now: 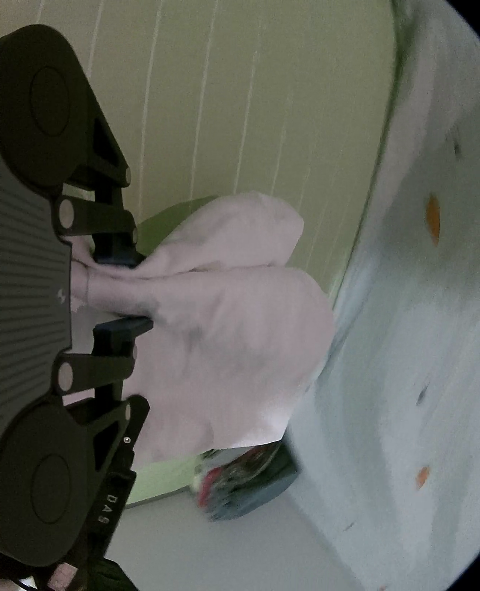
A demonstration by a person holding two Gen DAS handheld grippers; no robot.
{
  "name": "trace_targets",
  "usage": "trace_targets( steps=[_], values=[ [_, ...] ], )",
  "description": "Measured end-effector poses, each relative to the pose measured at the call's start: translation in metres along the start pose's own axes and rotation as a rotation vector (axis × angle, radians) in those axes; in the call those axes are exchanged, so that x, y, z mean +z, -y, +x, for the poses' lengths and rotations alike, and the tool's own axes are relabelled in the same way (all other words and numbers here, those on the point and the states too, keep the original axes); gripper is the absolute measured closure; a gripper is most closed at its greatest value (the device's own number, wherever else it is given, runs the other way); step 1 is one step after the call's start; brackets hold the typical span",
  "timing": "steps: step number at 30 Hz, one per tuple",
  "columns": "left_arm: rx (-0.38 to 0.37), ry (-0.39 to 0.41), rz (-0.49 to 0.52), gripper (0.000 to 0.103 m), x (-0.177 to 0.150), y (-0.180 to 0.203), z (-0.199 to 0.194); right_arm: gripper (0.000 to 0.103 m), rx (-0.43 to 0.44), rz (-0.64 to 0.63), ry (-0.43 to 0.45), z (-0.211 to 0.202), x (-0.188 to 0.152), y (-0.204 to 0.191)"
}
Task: Fold clothes
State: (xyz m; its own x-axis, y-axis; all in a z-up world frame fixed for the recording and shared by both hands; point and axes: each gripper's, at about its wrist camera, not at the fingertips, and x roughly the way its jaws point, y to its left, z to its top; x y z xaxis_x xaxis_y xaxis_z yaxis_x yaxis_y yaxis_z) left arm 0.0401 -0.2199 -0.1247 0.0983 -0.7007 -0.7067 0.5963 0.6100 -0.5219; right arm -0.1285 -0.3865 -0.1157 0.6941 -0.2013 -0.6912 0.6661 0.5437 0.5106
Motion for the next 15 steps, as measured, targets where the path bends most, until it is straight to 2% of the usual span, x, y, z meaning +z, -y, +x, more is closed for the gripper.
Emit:
trace_targets(
  steps=[2,6,9,12,15],
  values=[
    [-0.016,0.005,0.046,0.075,-0.009,0.022,0.004,0.062,-0.004,0.015,0.023,-0.020,-0.001,0.020],
    [-0.020,0.030,0.026,0.075,-0.036,0.065,0.016,0.062,0.020,0.001,0.044,-0.049,0.007,0.067],
    [0.014,0.064,0.026,0.075,-0.059,0.109,0.032,0.062,0.041,-0.032,0.047,-0.067,0.018,0.105],
    [0.026,0.086,-0.056,0.075,-0.083,0.152,0.050,0.062,0.050,-0.095,0.015,-0.089,0.044,0.144],
    [0.001,0.108,-0.109,0.075,-0.102,0.194,0.066,0.062,0.055,-0.179,0.002,-0.114,0.071,0.177]
  ],
)
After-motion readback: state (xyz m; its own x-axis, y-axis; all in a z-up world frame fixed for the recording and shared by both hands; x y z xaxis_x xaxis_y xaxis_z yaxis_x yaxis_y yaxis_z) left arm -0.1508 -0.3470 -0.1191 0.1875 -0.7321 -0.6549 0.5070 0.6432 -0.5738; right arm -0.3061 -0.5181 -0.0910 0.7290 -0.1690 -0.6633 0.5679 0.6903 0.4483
